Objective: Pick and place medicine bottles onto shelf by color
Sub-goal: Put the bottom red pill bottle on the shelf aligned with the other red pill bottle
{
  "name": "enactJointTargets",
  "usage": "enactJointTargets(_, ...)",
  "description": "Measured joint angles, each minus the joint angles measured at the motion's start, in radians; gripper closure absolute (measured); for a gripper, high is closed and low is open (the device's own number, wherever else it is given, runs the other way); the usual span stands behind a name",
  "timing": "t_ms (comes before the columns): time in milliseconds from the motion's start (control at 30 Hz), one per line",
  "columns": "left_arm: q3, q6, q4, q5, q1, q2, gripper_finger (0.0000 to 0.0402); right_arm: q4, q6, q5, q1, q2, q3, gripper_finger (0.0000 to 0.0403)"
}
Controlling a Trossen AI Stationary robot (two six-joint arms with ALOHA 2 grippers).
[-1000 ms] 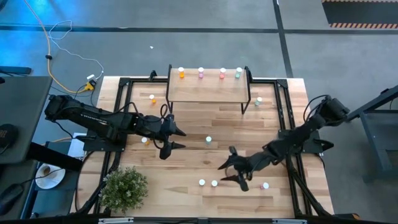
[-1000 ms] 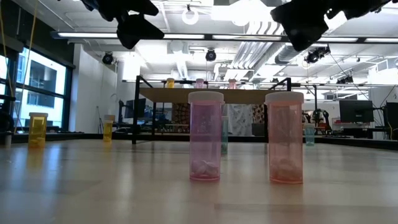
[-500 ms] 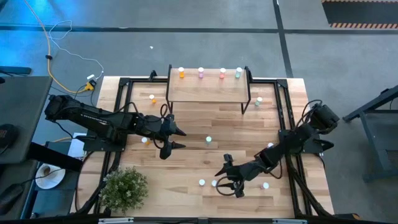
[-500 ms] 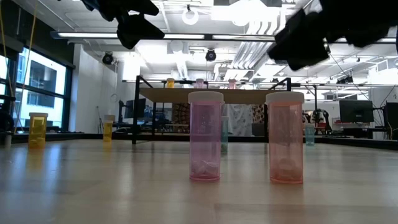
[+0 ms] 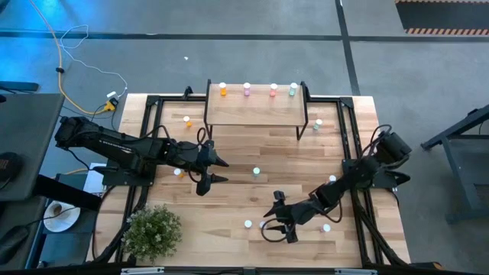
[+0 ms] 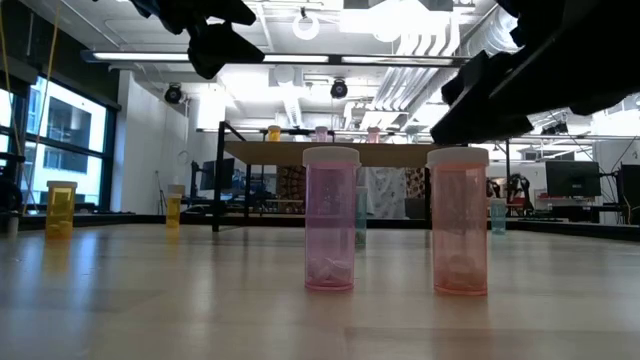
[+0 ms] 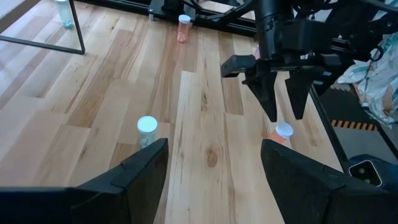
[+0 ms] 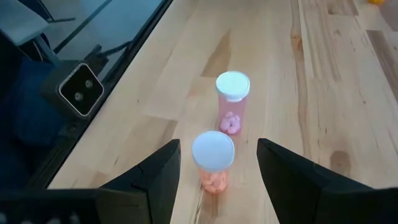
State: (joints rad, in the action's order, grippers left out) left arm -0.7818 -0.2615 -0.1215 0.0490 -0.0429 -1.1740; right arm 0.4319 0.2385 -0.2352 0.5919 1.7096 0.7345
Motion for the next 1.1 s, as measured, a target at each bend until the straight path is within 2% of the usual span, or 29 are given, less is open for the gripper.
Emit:
enactJointTargets(800, 0.0, 0.0, 0.0, 0.0, 0.0, 0.0, 0.0156, 0.195, 0.028, 0.004, 0.0, 0.159, -0.001, 0.0199)
enactJointTargets(933, 0.0, 0.002, 0.0, 0.0, 0.0, 0.0, 0.0156, 0.205, 0.034, 0.003, 0.0, 0.159, -0.001, 0.0213)
enactJointTargets(1100, 0.0, 0.002, -0.001, 0.0, 0.0, 0.0, 0.0156, 0.199, 0.053, 0.003, 0.0, 0.159, -0.001, 0.025)
